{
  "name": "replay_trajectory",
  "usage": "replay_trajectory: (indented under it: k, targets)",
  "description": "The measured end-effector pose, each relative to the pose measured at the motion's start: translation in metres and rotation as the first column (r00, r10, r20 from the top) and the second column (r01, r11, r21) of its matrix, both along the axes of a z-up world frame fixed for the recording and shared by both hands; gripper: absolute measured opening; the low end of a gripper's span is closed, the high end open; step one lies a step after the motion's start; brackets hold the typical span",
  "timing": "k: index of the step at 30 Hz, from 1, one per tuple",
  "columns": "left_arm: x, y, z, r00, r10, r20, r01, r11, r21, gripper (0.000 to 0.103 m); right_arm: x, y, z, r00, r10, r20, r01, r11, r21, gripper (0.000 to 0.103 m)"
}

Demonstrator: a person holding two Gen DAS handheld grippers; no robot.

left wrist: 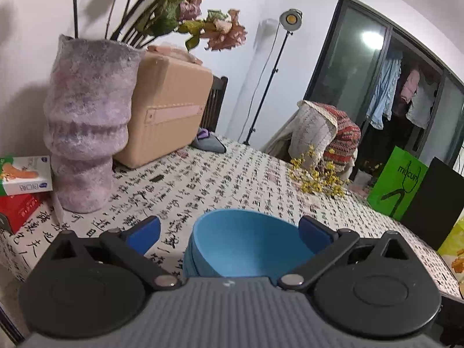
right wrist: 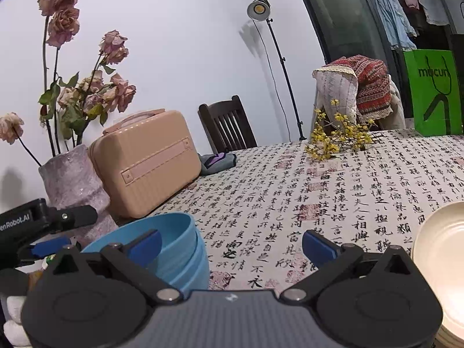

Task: Organize plates and bowls
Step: 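Lower the held bowl into the light-blue bowls and open both grippers, then grip the rim of the stacked light-blue bowls with both grippers and lift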

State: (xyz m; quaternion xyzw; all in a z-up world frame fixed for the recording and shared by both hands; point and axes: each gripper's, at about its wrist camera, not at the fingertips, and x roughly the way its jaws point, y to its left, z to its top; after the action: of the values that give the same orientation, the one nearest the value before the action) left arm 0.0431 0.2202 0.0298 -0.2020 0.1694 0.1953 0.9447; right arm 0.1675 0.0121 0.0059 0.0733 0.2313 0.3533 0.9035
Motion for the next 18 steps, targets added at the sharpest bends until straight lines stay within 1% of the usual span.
replay_trajectory:
  k: [6, 11, 18]
  targets:
    - [0.007, 0.006, 0.000, 0.999, -0.025, -0.030, 0.024, 1.000, -0.019, 0.103, 0.005, 0.002, -0.005, 0.999, -0.019, -0.028, 0.018, 0.999, -0.038, 0.103]
    - [0.014, 0.014, 0.003, 0.998, -0.036, -0.048, 0.035, 0.999, -0.034, 0.103, 0.014, 0.007, -0.008, 0.997, -0.016, -0.079, 0.011, 0.998, -0.059, 0.103]
    - [0.023, 0.026, 0.006, 0.995, -0.056, -0.076, 0.054, 0.998, -0.033, 0.103, 0.030, 0.015, -0.008, 0.988, -0.005, -0.153, -0.007, 0.997, -0.075, 0.103]
